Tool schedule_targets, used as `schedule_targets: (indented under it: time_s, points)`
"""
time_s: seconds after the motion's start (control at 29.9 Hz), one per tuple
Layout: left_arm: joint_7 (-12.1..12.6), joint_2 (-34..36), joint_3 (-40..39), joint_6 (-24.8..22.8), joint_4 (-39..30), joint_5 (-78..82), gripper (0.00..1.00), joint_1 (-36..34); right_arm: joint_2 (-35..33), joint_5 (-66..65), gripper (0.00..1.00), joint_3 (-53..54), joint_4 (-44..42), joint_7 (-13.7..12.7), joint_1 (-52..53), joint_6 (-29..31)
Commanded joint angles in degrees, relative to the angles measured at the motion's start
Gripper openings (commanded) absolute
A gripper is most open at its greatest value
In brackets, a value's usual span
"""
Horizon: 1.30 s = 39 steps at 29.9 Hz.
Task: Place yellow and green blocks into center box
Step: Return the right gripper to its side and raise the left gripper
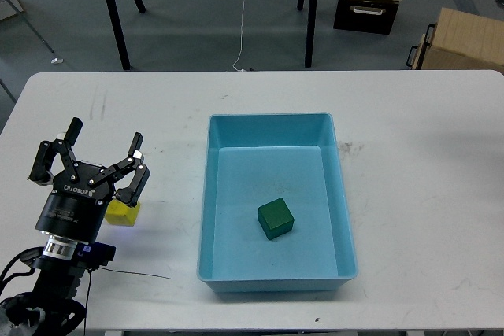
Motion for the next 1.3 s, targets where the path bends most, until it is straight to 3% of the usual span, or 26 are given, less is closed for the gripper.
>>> schedule_targets:
  time_s: [0.0, 0.23, 0.53, 0.7, 0.87, 1.0, 1.07, 1.17, 1.27]
  points:
    - [-0.10, 0.09, 0.00, 0.00, 0.01, 0.05, 1.00, -1.06, 4.52, 2.18, 1.00, 9.09, 4.66, 0.01, -13.36, 0.01]
    - [-0.28, 0.61, -0.09, 0.05, 0.01, -0.04, 1.00, -0.71, 16.82, 1.74, 1.00, 23.07, 20.83, -0.08, -39.21, 0.01]
    - [-0.98, 0.00, -1.32, 0.14, -0.16, -0.13, 1.00, -0.54, 35.72, -5.19, 1.00, 24.58, 32.19, 0.01, -56.55, 0.01]
    - [-0.98, 0.00, -1.32, 0.05, 0.19, -0.13, 1.00, -1.24, 35.91, -6.08, 1.00, 25.11, 31.93, 0.01, -56.55, 0.01]
    - [-1.15, 0.35, -5.17, 0.00, 0.71, -0.13, 1.00, -1.85, 31.52, -5.99, 1.00, 25.72, 32.19, 0.01, -57.60, 0.01]
    - [-4.58, 0.00, -14.31, 0.00, 1.59, -0.31, 1.00, -2.38, 27.48, -5.99, 1.00, 27.21, 32.19, 0.01, -57.87, 0.01]
    - [-3.62, 1.31, -18.79, 0.00, 2.47, -0.22, 1.00, -3.34, 25.99, -5.91, 1.00, 28.09, 32.19, 0.01, -57.87, 0.01]
    - [1.81, 6.83, -22.59, 0.00, 10.26, -0.39, 1.00, -6.93, 24.40, -5.91, 1.00, 28.89, 32.28, 0.01, -58.22, 0.01]
    - [3.06, 9.22, -22.42, 0.00, 16.52, -0.48, 1.00, -15.45, 24.40, -5.91, 1.00, 28.89, 32.37, -0.08, -58.40, 0.01]
